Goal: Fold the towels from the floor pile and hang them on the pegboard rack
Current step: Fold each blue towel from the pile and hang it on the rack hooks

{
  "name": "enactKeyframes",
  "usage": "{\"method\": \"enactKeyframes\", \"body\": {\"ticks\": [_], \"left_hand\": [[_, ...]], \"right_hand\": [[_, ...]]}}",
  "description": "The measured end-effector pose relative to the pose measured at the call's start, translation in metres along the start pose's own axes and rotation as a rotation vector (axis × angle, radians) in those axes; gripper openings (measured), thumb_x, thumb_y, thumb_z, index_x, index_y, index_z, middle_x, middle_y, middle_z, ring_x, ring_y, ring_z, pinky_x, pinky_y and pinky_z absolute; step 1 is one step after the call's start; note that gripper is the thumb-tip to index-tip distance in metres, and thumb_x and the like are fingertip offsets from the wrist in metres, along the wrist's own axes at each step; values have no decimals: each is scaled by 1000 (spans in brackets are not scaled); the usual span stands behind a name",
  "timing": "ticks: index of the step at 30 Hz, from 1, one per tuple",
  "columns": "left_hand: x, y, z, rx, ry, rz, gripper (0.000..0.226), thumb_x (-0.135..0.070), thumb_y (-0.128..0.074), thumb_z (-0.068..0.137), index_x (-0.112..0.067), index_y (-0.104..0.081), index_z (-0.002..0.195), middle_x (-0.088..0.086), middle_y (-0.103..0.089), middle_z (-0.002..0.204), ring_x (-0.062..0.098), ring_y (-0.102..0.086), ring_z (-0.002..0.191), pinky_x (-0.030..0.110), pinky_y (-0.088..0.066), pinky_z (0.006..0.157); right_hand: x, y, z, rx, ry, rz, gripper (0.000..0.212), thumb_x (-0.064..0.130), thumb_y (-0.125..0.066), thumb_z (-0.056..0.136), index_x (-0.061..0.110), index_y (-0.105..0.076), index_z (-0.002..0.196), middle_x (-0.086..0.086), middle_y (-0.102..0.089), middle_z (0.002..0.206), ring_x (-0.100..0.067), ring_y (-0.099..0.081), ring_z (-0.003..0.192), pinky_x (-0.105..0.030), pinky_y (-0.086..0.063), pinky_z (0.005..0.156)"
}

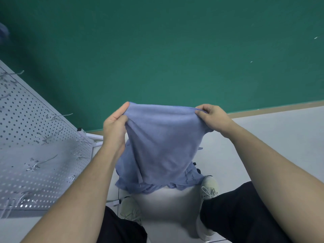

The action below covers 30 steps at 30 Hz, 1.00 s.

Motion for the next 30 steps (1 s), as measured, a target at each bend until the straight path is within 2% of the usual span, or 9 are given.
{"method": "enactKeyframes", "body": {"ticks": [2,4,8,10,15,20,23,27,30], "left_hand": [[2,2,3,-18,-33,-11,42,-3,-57,90,-23,-69,126,-15,-70,113,-4,-58,85,19,-47,83],[2,2,5,-19,-45,-24,39,-9,-68,91,-20,-68,128,-14,-67,127,-3,-62,111,26,-48,103],[3,3,3,-52,-50,-11,42,1,-66,89,-18,-68,126,-9,-68,125,5,-63,118,29,-47,108],[7,4,5,-81,-31,4,43,5,-61,89,-20,-69,123,-7,-70,121,9,-65,114,31,-49,106],[18,-6,4,-48,113,-17,55,8,-53,89,-15,-55,138,8,-71,116,16,-65,93,33,-52,98],[22,-30,-14,43,165,-54,21,3,-58,90,-11,-72,99,2,-72,85,15,-62,76,26,-52,71],[26,-43,-22,51,143,-49,12,-5,-63,92,-13,-70,99,2,-72,87,14,-61,76,29,-51,76],[29,-53,-33,110,76,65,9,-12,-66,91,-19,-67,96,2,-75,86,15,-62,78,36,-52,79],[26,-58,-38,157,16,65,11,-13,-66,94,-23,-67,95,-1,-78,88,11,-70,80,33,-54,82]], "right_hand": [[-2,0,2,-50,27,-56,15,30,-59,98,23,-68,88,9,-65,83,-11,-57,74,-22,-43,58],[-2,0,5,-114,15,-96,22,37,-67,92,19,-67,80,6,-64,79,-13,-55,73,-24,-41,61],[4,-1,6,-229,-59,-87,55,49,-73,82,21,-30,60,2,-30,58,-18,-29,58,-33,-25,56],[8,-7,4,-186,-120,101,58,49,-76,80,25,-27,60,4,-24,57,-17,-26,56,-31,-22,52],[11,-31,-2,24,-276,461,46,36,-80,81,27,-36,68,3,-34,56,-14,-30,49,-24,-29,48],[23,-55,-4,115,-240,529,29,6,-63,88,23,-44,74,1,-42,65,-11,-41,56,-20,-41,43],[28,-71,-10,235,-233,643,22,10,-71,91,20,-54,81,0,-51,69,-11,-49,59,-20,-53,53],[38,-79,-14,271,-243,794,10,13,-69,94,13,-64,85,2,-60,65,-9,-62,60,-25,-60,81],[42,-82,-17,246,-258,839,6,9,-67,94,5,-66,90,-4,-64,69,-11,-67,59,-25,-61,78]]}}
Point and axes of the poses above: each hand's wrist, its own z-axis towards the middle knuckle, its own y-axis out of the back of the hand, x = y × z, the point moved 1 cm from there along z, towards the middle knuckle
